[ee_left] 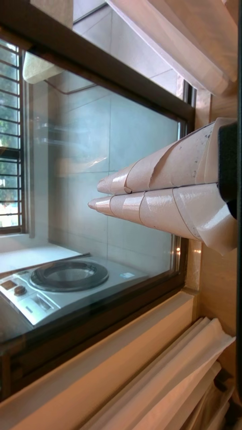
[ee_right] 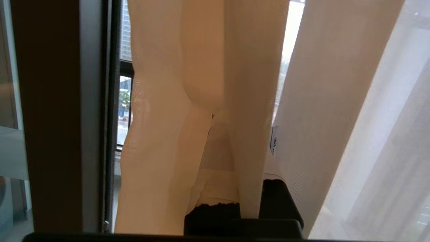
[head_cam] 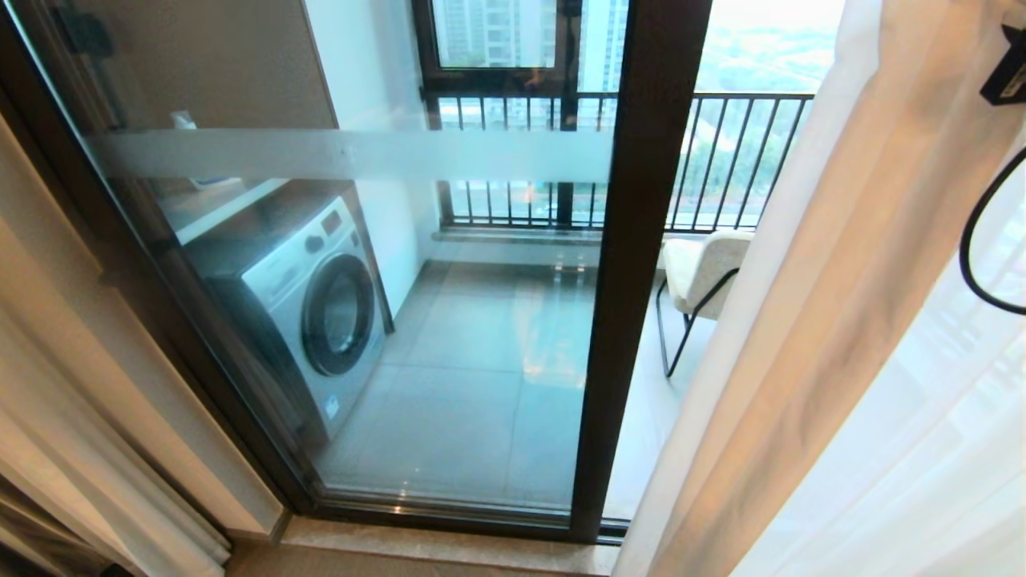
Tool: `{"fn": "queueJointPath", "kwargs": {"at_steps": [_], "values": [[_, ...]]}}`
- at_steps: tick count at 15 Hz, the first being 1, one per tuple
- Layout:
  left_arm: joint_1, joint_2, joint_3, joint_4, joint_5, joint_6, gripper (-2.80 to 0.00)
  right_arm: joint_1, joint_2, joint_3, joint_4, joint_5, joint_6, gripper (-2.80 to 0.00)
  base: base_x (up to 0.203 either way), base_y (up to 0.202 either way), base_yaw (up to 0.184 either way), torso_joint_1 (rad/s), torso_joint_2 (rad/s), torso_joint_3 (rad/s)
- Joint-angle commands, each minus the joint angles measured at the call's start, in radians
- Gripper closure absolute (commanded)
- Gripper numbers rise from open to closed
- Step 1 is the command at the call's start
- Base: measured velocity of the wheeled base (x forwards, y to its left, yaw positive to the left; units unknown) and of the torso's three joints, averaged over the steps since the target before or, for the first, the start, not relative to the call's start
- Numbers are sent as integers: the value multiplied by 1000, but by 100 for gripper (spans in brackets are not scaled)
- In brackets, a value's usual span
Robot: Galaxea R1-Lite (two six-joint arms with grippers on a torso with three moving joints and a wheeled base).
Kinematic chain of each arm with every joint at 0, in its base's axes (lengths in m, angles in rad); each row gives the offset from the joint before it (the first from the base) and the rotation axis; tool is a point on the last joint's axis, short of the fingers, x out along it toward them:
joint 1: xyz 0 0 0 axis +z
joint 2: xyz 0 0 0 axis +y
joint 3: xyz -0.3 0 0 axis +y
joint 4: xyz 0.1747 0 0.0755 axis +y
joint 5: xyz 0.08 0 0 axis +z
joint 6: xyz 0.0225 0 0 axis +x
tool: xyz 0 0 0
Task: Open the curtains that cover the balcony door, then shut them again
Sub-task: Pull the inner curtains open on both sides
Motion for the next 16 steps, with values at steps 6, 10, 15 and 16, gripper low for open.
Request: {"fn": "queueJointPath", "kwargs": {"at_steps": [6, 10, 15, 16], "values": [[1, 0, 0, 0, 0, 0, 0, -2, 1, -1, -4, 0, -1, 0, 0, -187, 0, 4, 2, 3], [1, 0, 0, 0, 0, 0, 0, -2, 0, -3, -4, 0, -1, 0, 0, -185, 1, 3, 1, 5], [1, 0, 0, 0, 0, 0, 0, -2, 0, -3, -4, 0, -1, 0, 0, -187, 1, 2, 3, 3], [-1, 0, 0, 0, 0, 0, 0, -2, 0, -3, -4, 0, -1, 0, 0, -187, -3, 7, 2, 2]]}}
